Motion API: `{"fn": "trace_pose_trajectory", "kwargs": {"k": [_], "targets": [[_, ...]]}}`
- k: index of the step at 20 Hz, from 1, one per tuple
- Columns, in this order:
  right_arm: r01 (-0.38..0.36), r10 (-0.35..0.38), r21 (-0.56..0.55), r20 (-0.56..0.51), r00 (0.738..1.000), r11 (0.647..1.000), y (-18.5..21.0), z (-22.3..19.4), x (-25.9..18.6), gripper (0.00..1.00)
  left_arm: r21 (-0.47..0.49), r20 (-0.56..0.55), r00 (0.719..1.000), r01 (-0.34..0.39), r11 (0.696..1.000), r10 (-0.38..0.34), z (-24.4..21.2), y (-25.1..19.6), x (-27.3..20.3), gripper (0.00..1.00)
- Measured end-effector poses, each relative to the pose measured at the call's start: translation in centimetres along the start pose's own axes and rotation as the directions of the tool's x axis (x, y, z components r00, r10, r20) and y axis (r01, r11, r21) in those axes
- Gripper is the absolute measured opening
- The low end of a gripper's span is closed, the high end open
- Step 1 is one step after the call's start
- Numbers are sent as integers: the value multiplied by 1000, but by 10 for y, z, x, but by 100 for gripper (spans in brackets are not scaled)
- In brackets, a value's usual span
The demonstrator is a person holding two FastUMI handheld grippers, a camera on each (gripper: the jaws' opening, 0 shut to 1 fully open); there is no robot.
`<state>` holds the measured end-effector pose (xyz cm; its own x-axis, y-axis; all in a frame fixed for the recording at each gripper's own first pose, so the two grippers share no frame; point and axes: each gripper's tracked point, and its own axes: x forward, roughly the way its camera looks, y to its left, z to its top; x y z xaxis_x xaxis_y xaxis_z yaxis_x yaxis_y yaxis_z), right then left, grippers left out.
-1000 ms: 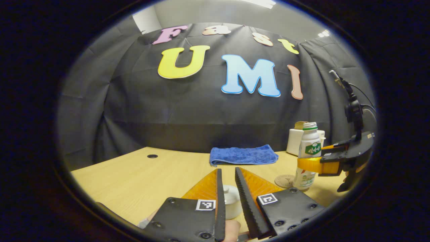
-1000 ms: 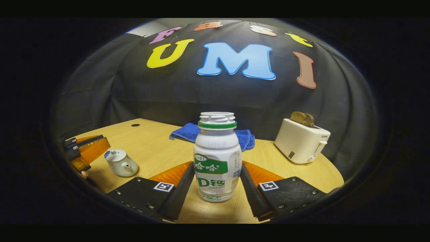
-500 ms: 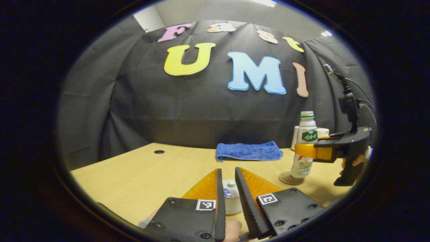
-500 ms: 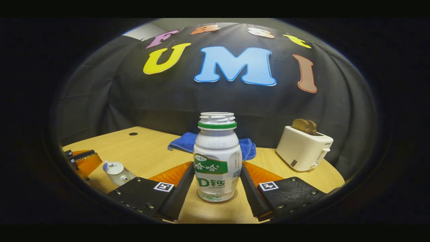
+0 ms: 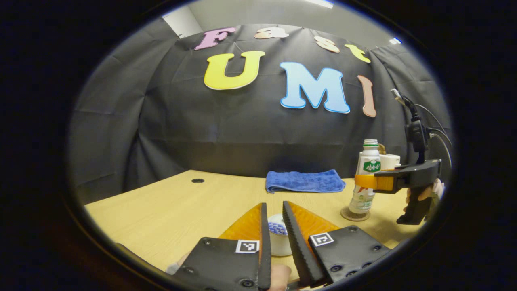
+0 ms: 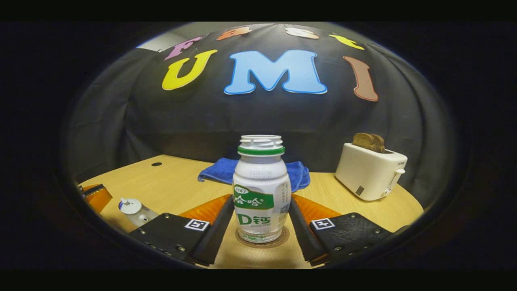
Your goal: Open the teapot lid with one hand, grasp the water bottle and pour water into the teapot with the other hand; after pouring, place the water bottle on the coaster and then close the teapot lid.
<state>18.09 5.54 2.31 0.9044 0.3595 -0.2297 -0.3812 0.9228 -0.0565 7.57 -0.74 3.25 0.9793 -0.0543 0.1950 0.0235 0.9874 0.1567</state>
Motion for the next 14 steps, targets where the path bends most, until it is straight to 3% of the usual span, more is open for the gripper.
{"fn": "trace_pose_trajectory", "kwargs": {"k": [3, 4, 10, 11, 12, 13, 14], "targets": [[5, -5, 6, 1, 1000, 1000, -1, -1, 2, 77, 8, -6, 1000, -5, 1000, 5, -1, 0, 0, 0], [8, -8, 2, -2, 1000, 1000, -2, -1, 2, 77, 8, -4, 1000, -5, 1000, 5, -1, 0, 0, 32], [6, -6, 17, -8, 1000, 1000, -3, -6, 6, 77, 3, 4, 1000, -16, 1000, 16, 0, 5, 0, 32], [10, -9, 15, -9, 1000, 1000, -3, -6, 7, 77, 4, 4, 1000, -19, 1000, 19, 1, 6, 0, 55], [9, -9, 15, -9, 1000, 1000, -4, -8, 6, 77, 5, 4, 1000, -21, 1000, 21, 0, 7, 0, 32], [10, -10, 17, -9, 1000, 1000, -3, -6, 6, 77, 5, 6, 1000, -24, 1000, 24, 0, 8, 0, 77], [11, -11, 20, -6, 1000, 1000, -4, -7, 6, 77, 3, 8, 1000, -24, 1000, 24, 2, 8, -1, 77]]}}
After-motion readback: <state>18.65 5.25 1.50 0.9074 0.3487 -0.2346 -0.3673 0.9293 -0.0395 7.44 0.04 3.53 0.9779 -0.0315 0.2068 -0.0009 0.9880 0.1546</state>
